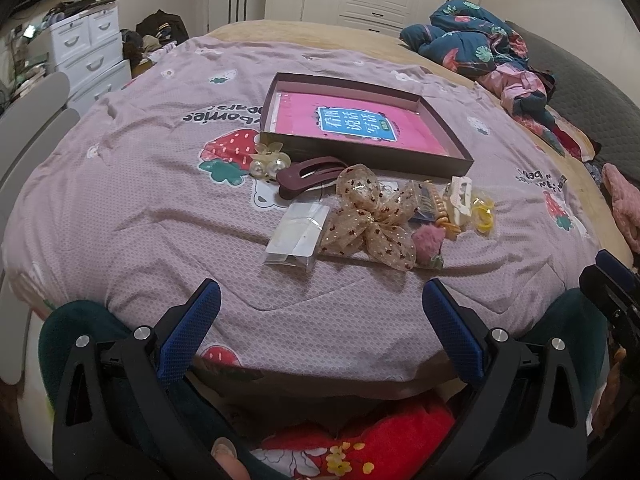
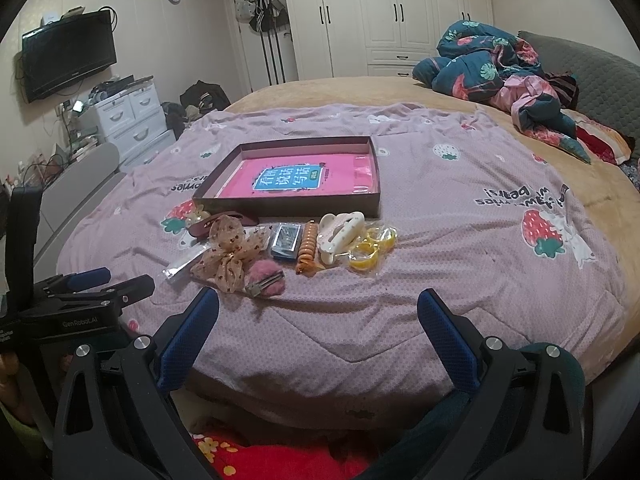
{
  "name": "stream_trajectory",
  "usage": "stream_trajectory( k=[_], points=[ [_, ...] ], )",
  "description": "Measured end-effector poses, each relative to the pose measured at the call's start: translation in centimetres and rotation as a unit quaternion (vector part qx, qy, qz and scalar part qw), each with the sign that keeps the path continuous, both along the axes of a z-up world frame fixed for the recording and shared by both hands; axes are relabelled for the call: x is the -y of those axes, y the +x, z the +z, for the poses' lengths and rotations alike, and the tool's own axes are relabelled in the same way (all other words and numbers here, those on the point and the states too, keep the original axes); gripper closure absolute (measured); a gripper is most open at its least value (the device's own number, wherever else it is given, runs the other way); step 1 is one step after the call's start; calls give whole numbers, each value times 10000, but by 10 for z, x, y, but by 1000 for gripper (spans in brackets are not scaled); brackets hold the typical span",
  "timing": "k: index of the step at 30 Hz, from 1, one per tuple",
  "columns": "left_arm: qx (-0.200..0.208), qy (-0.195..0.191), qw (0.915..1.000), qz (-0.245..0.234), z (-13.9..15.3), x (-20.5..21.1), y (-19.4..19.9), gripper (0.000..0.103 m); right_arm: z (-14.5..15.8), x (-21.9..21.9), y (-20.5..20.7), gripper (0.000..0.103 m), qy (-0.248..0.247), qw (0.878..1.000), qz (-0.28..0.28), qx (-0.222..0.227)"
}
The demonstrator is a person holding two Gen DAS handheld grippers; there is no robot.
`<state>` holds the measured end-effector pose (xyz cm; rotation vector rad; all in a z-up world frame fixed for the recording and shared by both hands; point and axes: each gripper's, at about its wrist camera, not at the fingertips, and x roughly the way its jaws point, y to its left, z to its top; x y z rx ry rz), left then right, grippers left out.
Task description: Organize jewelry
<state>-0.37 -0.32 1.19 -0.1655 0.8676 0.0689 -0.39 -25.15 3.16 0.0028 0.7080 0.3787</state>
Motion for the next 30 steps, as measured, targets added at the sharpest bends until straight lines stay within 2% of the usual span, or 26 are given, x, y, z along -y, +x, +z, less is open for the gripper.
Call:
stream_trajectory(
  k=[9,21,30],
  points=[
    [9,-56,9997,232,-4,-18,4,8,3,-12,14,4,-25,9999,132,-35],
    [8,-175,9981,595,-7,-50,10,8,-7,-46,38,4,-58,9977,605,-287],
    [-223,-194,9964,793,-19,-73,20,8,-23,-73,59,4,-167,9926,1092,-502]
  ],
)
